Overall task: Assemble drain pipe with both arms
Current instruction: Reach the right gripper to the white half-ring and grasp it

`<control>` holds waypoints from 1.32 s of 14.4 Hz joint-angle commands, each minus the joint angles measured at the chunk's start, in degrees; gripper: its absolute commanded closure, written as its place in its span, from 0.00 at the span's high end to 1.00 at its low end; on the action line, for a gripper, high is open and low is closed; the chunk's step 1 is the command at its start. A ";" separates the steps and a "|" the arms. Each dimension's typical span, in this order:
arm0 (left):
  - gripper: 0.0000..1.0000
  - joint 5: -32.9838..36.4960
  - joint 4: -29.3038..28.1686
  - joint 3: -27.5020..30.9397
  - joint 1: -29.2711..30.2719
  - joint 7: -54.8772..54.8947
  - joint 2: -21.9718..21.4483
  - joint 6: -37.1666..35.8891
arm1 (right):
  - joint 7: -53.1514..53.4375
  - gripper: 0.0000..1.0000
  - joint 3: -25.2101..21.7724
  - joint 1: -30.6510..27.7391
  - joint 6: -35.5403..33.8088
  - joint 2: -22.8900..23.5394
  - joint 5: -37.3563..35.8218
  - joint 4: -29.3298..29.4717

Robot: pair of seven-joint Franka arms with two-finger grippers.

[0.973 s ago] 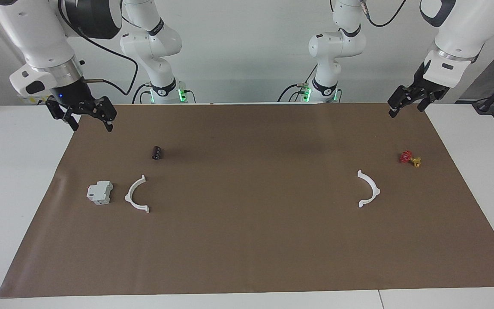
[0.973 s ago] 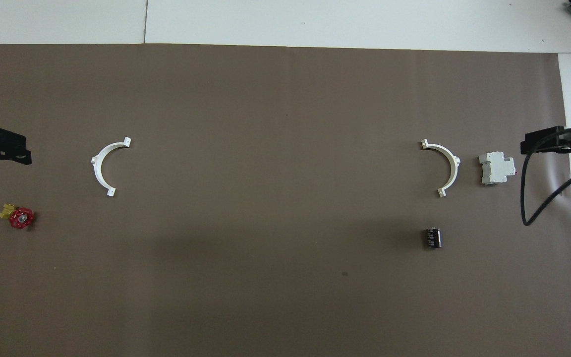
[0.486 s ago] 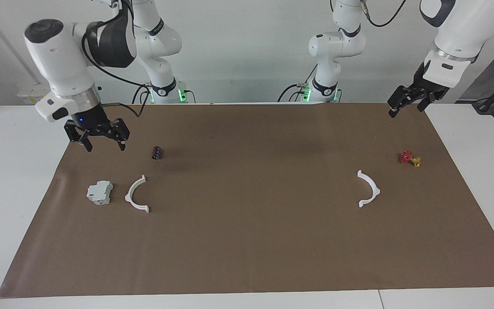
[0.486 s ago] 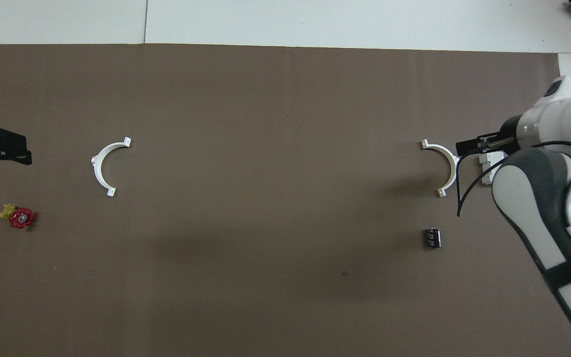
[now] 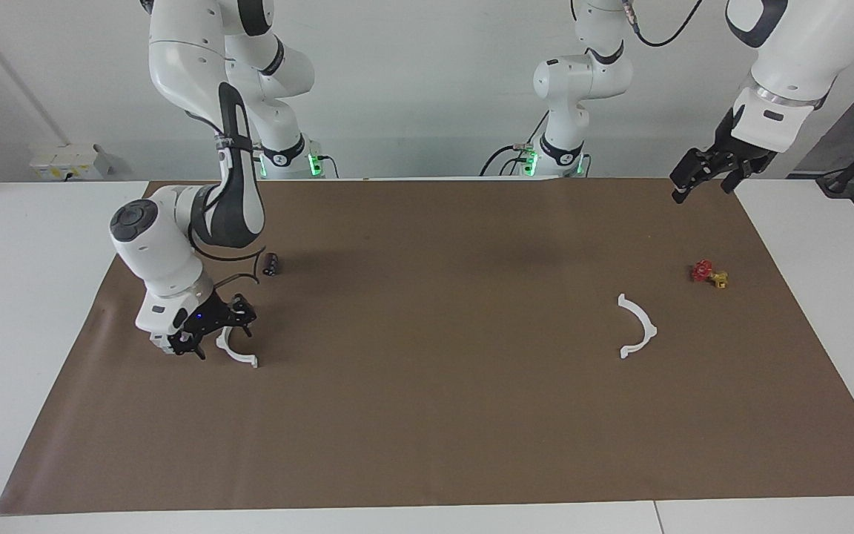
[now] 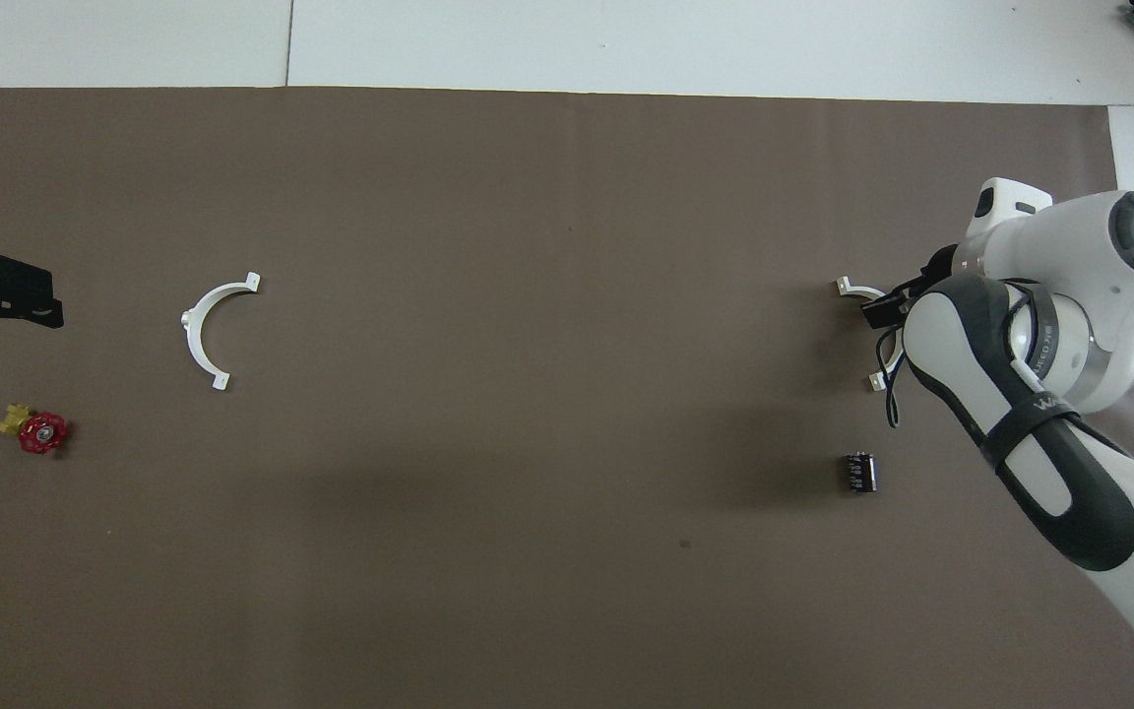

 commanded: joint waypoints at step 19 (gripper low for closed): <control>1.00 -0.48 -1.28 0.33 -0.44 0.58 -1.38 1.17 | 9.05 0.00 0.49 1.22 -6.12 2.37 2.63 7.78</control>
